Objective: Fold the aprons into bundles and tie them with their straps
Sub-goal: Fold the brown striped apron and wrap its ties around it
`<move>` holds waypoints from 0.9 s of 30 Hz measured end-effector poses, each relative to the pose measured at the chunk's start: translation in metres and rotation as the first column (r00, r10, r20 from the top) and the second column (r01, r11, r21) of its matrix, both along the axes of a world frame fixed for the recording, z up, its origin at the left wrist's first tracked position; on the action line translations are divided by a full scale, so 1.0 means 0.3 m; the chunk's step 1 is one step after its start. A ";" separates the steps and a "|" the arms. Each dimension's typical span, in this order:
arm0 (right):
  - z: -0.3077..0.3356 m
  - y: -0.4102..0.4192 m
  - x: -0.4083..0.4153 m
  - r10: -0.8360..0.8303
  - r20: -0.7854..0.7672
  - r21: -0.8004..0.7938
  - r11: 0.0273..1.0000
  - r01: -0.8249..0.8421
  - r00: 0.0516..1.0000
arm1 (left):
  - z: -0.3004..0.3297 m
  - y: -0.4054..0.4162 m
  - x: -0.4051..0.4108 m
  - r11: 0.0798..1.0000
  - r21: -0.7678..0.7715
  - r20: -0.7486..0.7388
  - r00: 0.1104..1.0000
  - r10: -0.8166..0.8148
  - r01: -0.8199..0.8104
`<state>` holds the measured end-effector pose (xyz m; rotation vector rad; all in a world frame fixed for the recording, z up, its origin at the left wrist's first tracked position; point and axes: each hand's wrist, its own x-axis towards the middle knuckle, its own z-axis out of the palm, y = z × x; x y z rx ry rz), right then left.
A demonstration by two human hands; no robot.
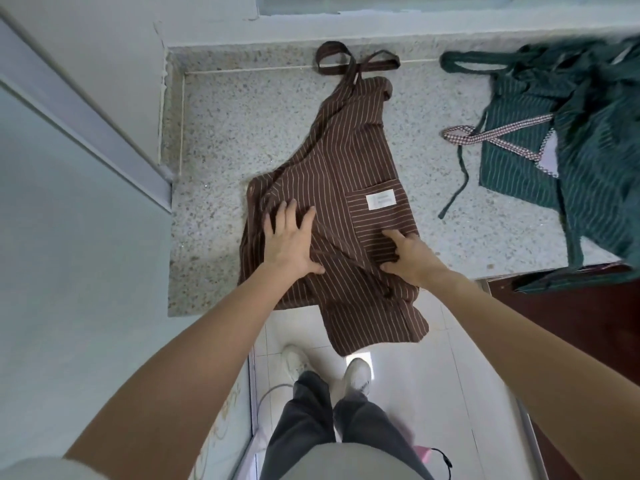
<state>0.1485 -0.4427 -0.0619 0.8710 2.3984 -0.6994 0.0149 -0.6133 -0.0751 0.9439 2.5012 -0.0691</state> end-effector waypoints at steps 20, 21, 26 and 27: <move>-0.010 0.066 0.063 -0.455 -0.242 -0.009 0.884 0.467 0.857 | 0.052 -0.074 0.104 0.504 0.218 0.442 0.545 0.713 -0.836; -0.008 0.061 0.063 -0.480 -0.246 -0.035 0.873 0.487 0.842 | 0.052 -0.081 0.108 0.508 0.236 0.423 0.559 0.713 -0.828; -0.011 0.030 0.064 -0.794 -0.026 -0.423 0.559 0.713 0.607 | 0.032 -0.082 0.133 0.497 0.217 0.439 0.539 0.719 -0.840; -0.009 0.033 0.075 -0.833 0.039 -0.509 0.459 0.728 0.552 | 0.029 -0.088 0.134 0.505 0.201 0.435 0.538 0.722 -0.840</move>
